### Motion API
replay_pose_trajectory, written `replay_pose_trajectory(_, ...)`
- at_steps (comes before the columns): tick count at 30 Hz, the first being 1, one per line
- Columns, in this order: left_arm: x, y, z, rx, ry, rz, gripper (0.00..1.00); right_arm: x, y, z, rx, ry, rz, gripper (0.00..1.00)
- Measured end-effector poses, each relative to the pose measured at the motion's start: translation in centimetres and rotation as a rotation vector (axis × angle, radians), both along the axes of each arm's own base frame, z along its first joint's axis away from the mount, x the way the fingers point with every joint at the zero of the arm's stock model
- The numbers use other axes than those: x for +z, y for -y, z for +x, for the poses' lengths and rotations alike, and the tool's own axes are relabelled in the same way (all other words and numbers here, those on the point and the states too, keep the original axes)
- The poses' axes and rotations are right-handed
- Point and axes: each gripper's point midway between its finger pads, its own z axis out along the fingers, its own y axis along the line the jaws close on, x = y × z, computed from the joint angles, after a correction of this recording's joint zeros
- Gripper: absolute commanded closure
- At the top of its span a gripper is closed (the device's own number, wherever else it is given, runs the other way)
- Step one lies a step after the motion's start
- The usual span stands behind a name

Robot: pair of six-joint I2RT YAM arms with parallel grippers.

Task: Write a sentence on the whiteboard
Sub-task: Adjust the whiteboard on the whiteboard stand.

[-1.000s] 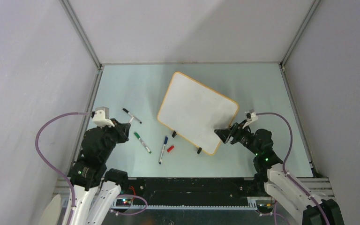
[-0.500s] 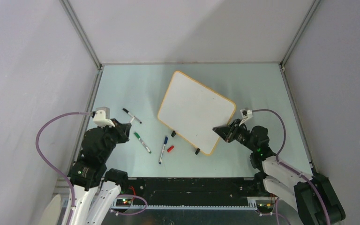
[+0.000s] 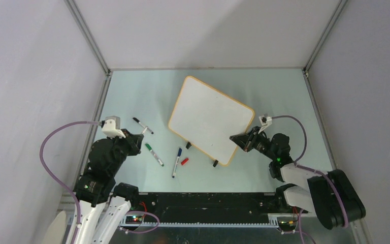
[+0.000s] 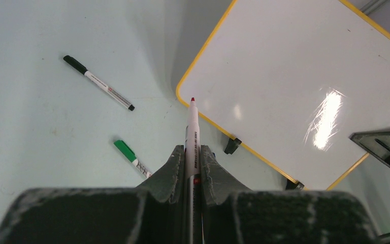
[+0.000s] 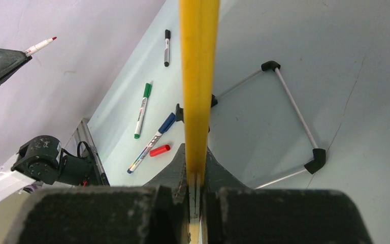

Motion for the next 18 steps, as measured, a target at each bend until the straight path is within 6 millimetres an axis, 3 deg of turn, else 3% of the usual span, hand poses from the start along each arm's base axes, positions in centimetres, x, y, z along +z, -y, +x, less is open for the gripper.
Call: replay_pose_trajectory(18, 0.0, 0.6, -0.2, -0.035, 0.002, 0.005, 1.0, 0.4, 1.8, 1.2, 0.029, 0.031, 0.012, 1.0)
